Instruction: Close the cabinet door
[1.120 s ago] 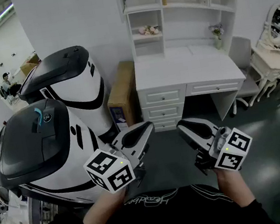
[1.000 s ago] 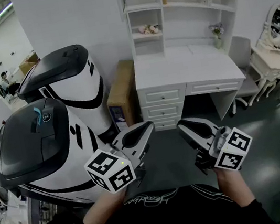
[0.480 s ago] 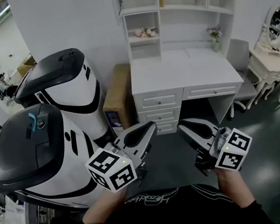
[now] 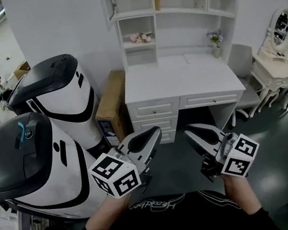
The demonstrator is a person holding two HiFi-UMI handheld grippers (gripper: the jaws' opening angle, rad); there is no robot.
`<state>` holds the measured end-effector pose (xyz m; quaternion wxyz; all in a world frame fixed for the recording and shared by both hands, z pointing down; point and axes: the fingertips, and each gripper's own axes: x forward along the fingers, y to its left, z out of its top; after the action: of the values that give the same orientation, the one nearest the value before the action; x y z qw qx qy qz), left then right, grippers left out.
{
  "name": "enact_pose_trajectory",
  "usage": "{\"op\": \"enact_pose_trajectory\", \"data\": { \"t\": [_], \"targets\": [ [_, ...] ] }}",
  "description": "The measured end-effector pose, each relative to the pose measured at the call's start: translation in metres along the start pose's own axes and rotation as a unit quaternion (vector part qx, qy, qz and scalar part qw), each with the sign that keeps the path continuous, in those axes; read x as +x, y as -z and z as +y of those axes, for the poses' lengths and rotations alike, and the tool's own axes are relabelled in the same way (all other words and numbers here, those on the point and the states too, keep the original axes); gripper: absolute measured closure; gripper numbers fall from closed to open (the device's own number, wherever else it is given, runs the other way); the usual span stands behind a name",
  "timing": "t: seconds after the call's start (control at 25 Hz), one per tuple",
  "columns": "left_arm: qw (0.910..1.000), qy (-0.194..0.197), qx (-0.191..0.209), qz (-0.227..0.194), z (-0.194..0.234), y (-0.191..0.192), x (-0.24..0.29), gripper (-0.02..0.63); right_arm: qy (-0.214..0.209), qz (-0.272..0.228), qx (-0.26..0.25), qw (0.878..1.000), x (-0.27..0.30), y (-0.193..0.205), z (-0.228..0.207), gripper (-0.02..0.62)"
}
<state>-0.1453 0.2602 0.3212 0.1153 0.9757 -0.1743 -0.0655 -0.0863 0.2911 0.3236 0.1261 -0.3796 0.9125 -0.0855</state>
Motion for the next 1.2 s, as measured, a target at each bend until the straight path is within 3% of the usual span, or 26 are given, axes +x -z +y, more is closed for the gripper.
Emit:
{"op": "enact_pose_trajectory", "data": {
  "t": [0.28,0.56,0.96,1.2],
  "targets": [
    [0.9998,-0.015,-0.002,0.016,0.017,0.011,0.018,0.583,-0.007,-0.004,0.015,1.000,0.001,0.005,-0.027,0.538],
    [0.9997,-0.008,-0.012,0.021,0.060,0.014,0.042,0.583,0.001,0.005,0.027,1.000,0.028,0.014,-0.069,0.538],
    [0.9993,-0.017,-0.030,0.014,0.213,-0.016,0.104,0.583,0.020,0.007,0.035,0.999,0.134,0.000,-0.192,0.538],
    [0.9994,-0.027,-0.019,0.011,0.307,-0.054,0.140,0.583,0.005,0.014,0.032,0.999,0.215,-0.019,-0.254,0.538]
  ]
}}
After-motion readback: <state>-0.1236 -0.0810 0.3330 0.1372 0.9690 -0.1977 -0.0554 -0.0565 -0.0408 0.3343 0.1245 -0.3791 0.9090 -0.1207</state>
